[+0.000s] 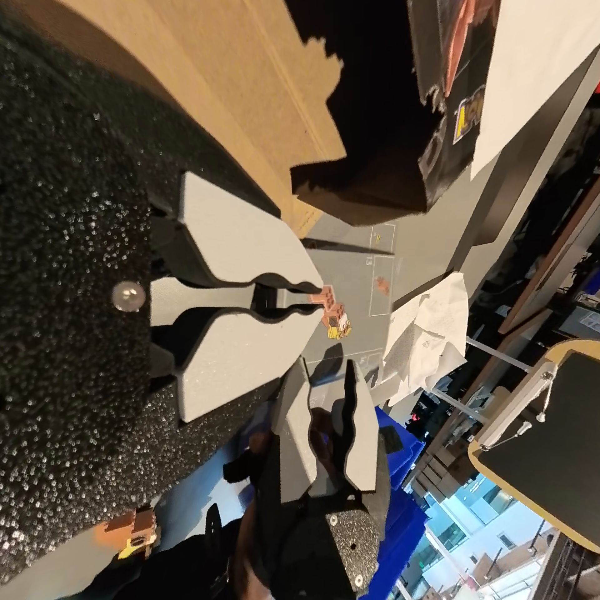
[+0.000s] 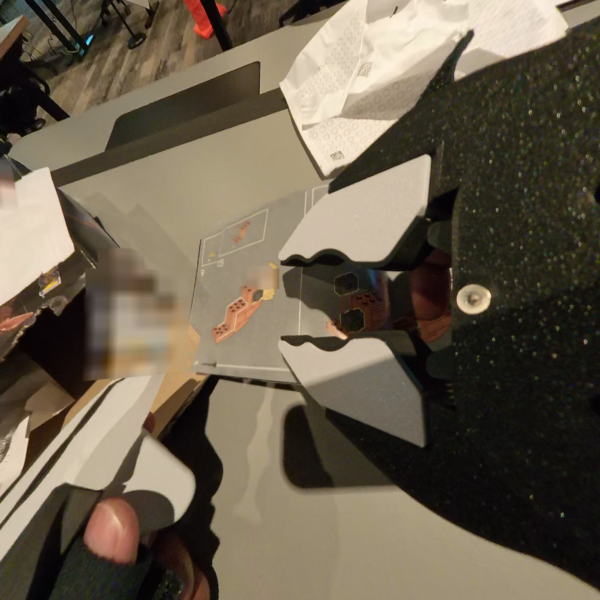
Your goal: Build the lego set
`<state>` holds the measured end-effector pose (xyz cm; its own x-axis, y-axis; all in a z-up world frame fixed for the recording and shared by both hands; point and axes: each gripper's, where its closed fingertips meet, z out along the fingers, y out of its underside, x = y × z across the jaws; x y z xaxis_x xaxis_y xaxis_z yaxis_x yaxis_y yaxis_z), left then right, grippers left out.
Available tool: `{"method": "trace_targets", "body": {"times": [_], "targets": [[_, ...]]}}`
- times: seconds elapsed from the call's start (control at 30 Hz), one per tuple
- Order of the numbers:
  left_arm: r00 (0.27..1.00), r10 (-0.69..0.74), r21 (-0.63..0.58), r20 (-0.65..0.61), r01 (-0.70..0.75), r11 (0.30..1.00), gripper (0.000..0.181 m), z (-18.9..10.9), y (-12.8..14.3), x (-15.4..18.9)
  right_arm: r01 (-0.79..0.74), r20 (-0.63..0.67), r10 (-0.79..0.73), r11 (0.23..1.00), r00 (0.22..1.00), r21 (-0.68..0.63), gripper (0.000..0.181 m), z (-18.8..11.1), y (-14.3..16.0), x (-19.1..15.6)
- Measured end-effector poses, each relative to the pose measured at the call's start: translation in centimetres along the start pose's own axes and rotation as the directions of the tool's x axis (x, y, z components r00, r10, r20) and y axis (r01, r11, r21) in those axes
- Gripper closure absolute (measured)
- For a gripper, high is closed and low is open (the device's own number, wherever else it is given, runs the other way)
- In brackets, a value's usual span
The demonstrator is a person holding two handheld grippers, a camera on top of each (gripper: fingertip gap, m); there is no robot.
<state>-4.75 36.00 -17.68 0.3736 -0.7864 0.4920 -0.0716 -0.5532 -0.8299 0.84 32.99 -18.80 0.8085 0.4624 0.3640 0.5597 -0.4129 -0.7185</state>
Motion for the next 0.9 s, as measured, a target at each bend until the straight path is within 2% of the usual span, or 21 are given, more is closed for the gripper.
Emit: {"method": "trace_targets", "body": {"times": [0.27,0.57,0.7,0.9], "targets": [[0.997,0.072,-0.036,-0.015,-0.072,0.997,0.176,-0.3,0.5,0.3,0.02,-0.016,-0.02,1.0,1.0,-0.013,0.142,0.3,0.2,-0.1],[0.943,0.327,-0.14,0.058,-0.317,0.938,0.176,-0.9,1.5,-0.3,0.028,-0.015,-0.028,0.999,1.0,-0.018,0.142,0.7,0.2,-0.2],[0.917,0.378,-0.113,0.125,-0.365,0.924,0.177,-1.4,0.7,-1.1,0.035,-0.014,-0.035,0.999,0.999,-0.025,0.142,0.7,0.1,-0.2],[0.923,0.352,-0.061,0.153,-0.347,0.936,0.178,-2.1,-0.5,-2.1,0.045,-0.008,-0.045,0.999,0.999,-0.03,0.142,1.0,-0.1,-0.4]]}}
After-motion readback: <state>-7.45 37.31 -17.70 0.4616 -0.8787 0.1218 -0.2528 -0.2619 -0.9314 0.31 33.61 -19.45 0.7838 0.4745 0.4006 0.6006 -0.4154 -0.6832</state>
